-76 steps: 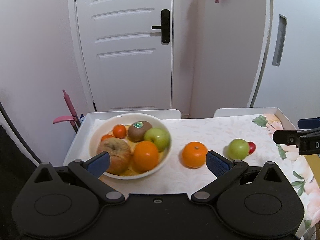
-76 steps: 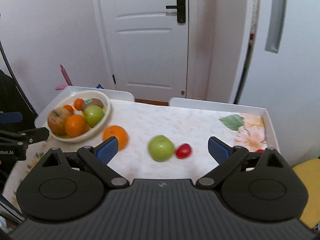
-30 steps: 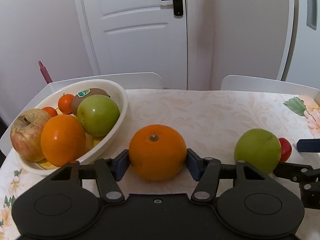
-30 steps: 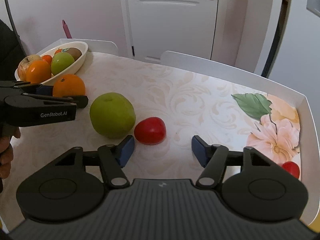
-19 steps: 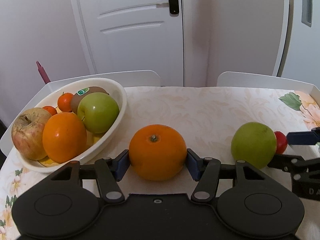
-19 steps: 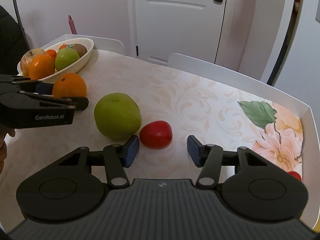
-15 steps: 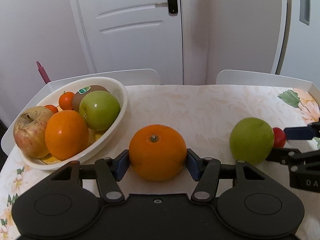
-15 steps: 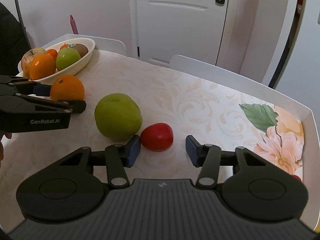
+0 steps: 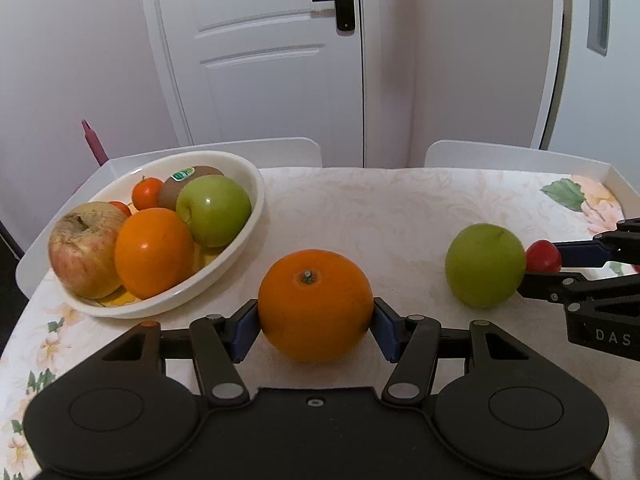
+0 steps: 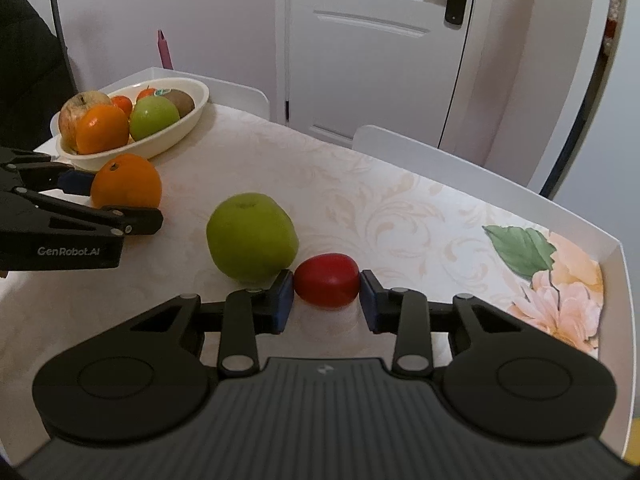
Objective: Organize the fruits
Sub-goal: 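Carry the orange with the left tool while the right tool carries the tomato to the plate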
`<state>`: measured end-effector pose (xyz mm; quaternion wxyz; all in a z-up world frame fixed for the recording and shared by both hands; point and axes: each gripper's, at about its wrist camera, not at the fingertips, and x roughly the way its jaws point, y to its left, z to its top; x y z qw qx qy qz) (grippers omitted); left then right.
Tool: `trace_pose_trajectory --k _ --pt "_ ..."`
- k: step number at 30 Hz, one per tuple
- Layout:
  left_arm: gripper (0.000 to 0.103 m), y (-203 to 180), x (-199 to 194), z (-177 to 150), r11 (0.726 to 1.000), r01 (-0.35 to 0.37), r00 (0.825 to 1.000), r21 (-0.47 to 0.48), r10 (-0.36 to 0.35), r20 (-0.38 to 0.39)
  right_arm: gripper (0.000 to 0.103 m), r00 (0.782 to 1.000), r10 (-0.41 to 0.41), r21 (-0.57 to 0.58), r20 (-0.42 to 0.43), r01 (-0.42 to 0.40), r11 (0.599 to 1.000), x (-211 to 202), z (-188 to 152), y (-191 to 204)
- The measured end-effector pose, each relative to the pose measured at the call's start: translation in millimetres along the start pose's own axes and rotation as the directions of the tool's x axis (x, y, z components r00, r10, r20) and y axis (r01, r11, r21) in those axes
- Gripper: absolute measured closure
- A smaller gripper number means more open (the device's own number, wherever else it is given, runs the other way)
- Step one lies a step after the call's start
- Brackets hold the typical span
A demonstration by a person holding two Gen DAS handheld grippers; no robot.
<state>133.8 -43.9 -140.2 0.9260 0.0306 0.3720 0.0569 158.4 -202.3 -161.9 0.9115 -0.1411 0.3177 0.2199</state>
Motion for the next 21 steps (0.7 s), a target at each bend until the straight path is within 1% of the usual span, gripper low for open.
trace_pose_trajectory --k 6,11,16,21 --pt "0.04 4 -25 4 1.0 0.006 1.0 -0.016 -0.006 0.029 0.053 1.0 -0.009 0.008 0.024 0.009 1.0 -24 12 7" --pt "0.04 13 -53 11 0.999 0.013 0.998 -0.034 -0.01 0.068 0.053 0.999 -0.012 0.025 0.051 0.01 1.0 -47 27 15" --pt "0.04 28 -77 22 0.999 0.016 0.995 -0.043 -0.011 0.097 0.053 0.998 -0.005 0.049 0.065 0.002 0.999 -65 44 31" --pt "0.04 52 -92 34 0.999 0.018 0.994 -0.052 -0.012 0.107 0.053 0.997 0.014 0.073 0.073 -0.02 0.997 -76 66 54"
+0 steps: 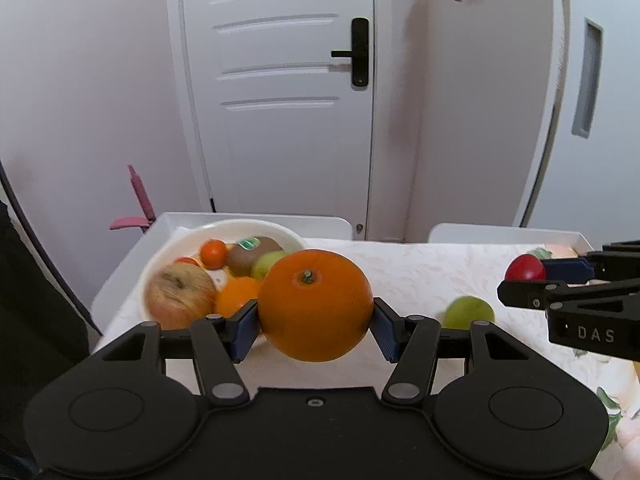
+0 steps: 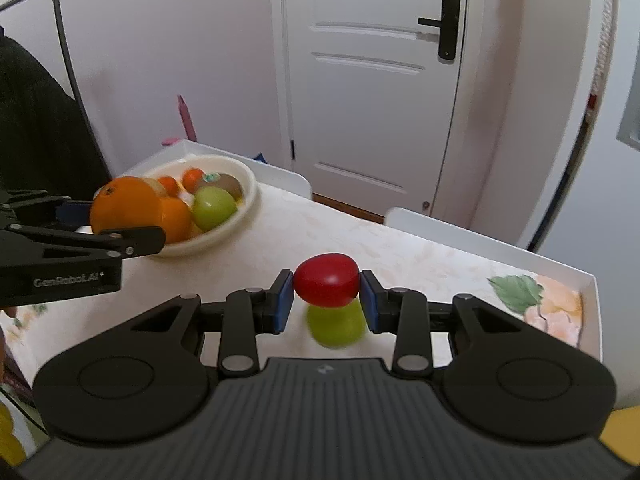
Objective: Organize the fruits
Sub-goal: 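Carry the orange with the left tool while the right tool carries the tomato to the plate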
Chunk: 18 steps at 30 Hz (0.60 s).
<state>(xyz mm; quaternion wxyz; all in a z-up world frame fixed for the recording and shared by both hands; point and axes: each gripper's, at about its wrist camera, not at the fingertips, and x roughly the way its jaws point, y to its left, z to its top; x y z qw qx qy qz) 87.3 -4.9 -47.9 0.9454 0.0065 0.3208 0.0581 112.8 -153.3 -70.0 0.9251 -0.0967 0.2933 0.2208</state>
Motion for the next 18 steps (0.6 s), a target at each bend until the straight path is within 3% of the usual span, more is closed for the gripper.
trace_pose_trajectory --k 9,18 --pt "0.04 53 3 26 1.0 0.014 1.0 0.011 -0.014 -0.001 0.053 0.999 0.012 0.012 0.034 -0.013 1.0 10 36 50" --pt "0.04 106 31 49 0.999 0.026 1.0 0.045 -0.026 -0.008 0.053 0.999 -0.005 0.036 0.039 0.003 0.999 44 65 88"
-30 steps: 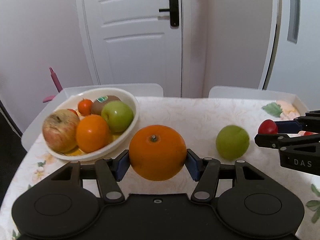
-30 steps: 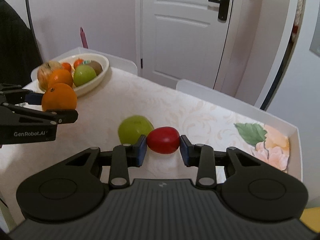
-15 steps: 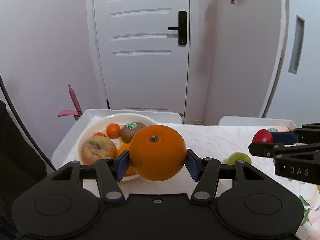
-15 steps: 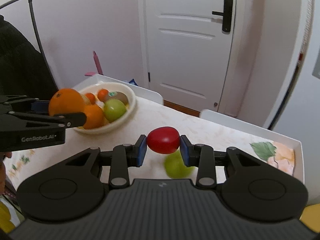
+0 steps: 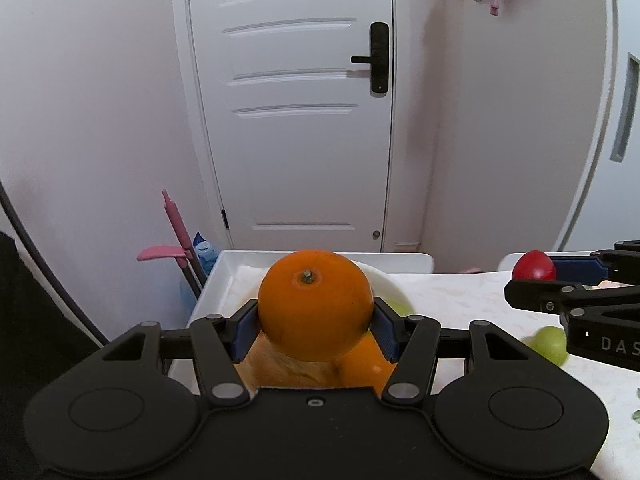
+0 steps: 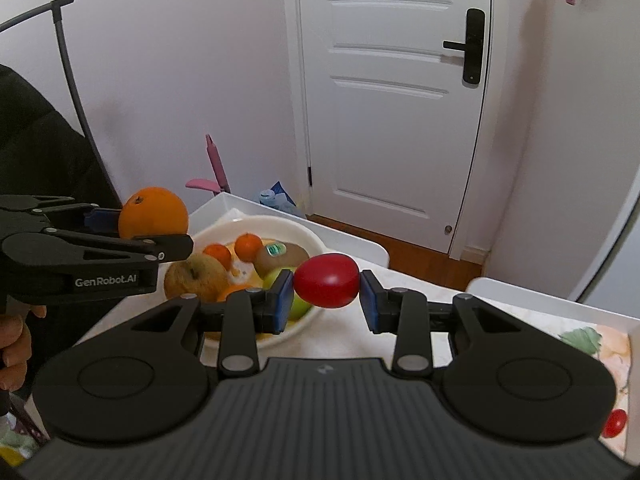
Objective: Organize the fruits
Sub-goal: 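Carry the orange with the left tool while the right tool carries the tomato to the plate, then open the left tool to drop the orange on the plate while the right tool lowers the tomato and opens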
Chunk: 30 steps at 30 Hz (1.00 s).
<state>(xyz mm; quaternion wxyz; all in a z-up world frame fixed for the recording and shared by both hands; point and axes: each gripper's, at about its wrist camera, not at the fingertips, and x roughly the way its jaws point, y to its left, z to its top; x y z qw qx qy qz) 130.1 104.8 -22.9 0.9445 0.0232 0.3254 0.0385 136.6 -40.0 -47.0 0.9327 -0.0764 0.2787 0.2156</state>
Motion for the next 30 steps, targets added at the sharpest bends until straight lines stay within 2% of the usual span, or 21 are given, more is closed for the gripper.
trace_pose_trajectory --k 13,30 --pt "0.04 48 58 13 0.998 0.055 0.997 0.033 -0.054 -0.047 0.053 0.998 -0.038 0.031 -0.047 0.039 0.999 49 13 27" --pt "0.04 60 130 11 0.991 0.12 0.981 0.056 -0.11 -0.161 0.052 0.991 -0.059 0.066 -0.118 0.068 0.996 90 10 45"
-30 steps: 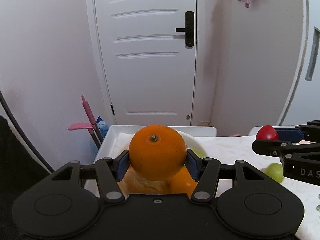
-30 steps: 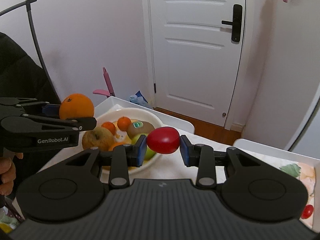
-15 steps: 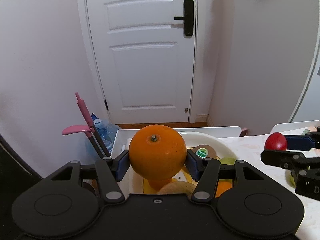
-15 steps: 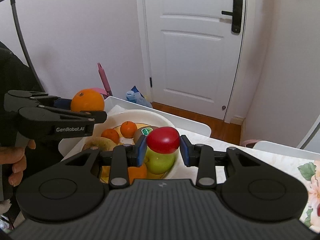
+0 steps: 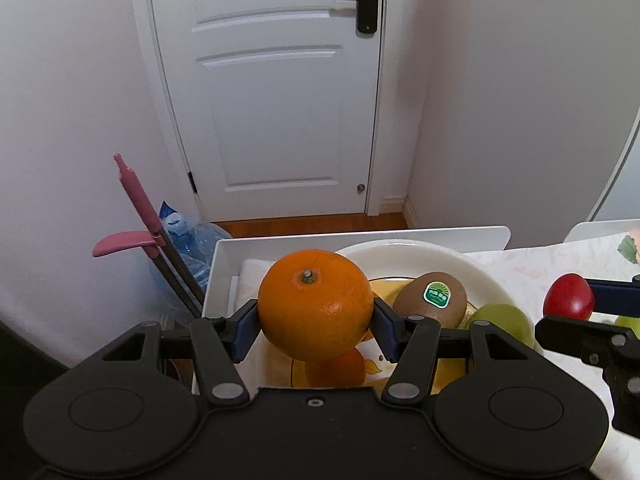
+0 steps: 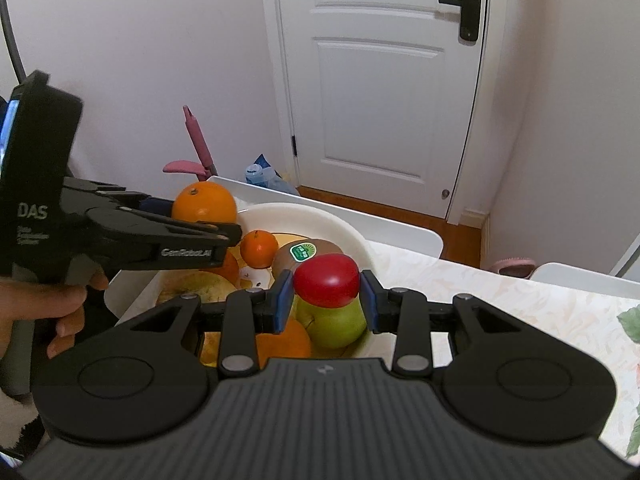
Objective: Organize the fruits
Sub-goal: 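Open the left tool to drop the orange on the plate while the right tool lowers the tomato and opens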
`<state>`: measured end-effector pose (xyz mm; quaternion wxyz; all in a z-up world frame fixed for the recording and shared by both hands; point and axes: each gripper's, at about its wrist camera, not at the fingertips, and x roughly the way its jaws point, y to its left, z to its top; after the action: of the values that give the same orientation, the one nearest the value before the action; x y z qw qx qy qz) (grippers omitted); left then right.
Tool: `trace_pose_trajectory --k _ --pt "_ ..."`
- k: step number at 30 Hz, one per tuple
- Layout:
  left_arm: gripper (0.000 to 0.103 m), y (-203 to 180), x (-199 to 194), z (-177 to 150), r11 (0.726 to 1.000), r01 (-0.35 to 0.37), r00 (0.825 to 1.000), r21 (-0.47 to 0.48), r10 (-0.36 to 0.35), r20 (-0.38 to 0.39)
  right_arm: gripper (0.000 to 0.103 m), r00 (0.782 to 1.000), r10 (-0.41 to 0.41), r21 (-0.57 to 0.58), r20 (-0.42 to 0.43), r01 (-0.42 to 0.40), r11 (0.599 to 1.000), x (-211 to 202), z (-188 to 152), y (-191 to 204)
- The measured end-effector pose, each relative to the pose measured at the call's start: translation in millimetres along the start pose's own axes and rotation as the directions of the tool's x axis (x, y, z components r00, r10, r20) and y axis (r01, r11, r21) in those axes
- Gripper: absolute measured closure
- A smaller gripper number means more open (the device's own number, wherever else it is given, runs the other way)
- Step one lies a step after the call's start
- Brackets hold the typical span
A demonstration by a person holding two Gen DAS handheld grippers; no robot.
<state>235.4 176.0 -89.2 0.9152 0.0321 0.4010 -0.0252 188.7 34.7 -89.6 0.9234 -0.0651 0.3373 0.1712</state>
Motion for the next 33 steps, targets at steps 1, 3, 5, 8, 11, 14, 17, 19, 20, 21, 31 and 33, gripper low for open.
trace_pose_trajectory --k 1,3,5,8,11,14,17,19,20,21,31,33 --pt "0.04 0 3 1 1.0 0.003 1.0 0.002 -0.003 -0.006 0.052 1.0 0.0 0.001 -0.003 0.0 1.0 2 0 1" --pt "0.04 1 7 1 1.0 0.01 1.0 0.004 -0.01 -0.014 0.052 1.0 0.0 0.004 -0.009 0.0 1.0 5 -1 2" --pt "0.04 1 9 2 1.0 0.014 1.0 0.008 -0.014 -0.018 0.052 1.0 0.001 0.007 -0.015 -0.001 1.0 8 -2 2" --pt "0.04 0 11 1 0.999 0.028 0.999 0.018 -0.028 -0.026 0.053 1.0 0.001 0.008 -0.018 0.0 1.0 10 -2 3" --pt "0.019 0 5 0 0.999 0.027 1.0 0.039 -0.028 0.012 0.052 1.0 -0.001 0.007 -0.021 0.001 1.0 11 -1 3" --pt "0.01 2 -4 2 0.999 0.034 0.998 0.025 -0.035 0.045 0.053 1.0 -0.003 0.001 -0.021 0.003 1.0 11 0 3" --pt "0.009 5 -11 2 1.0 0.027 0.999 0.003 -0.027 0.046 0.053 1.0 -0.002 -0.014 -0.021 0.001 1.0 10 2 3" --pt "0.009 8 -18 1 1.0 0.024 0.999 -0.016 -0.023 0.047 0.053 1.0 0.0 -0.027 -0.023 -0.001 1.0 10 4 4" --pt "0.009 10 -21 0 0.999 0.02 0.999 -0.027 -0.019 0.048 0.053 1.0 0.002 -0.033 -0.024 -0.003 0.999 11 4 4" --pt "0.008 12 -25 -1 0.999 0.013 0.999 -0.042 -0.011 0.049 0.053 1.0 0.005 -0.038 -0.027 -0.006 0.999 11 5 5" --pt "0.002 33 -47 -20 0.988 -0.057 0.998 -0.145 0.062 0.033 0.053 0.997 0.055 -0.068 -0.055 -0.059 0.996 27 8 14" --pt "0.002 36 -49 -22 0.986 -0.061 0.997 -0.153 0.067 0.032 0.053 0.996 0.064 -0.065 -0.061 -0.068 0.996 31 8 15"
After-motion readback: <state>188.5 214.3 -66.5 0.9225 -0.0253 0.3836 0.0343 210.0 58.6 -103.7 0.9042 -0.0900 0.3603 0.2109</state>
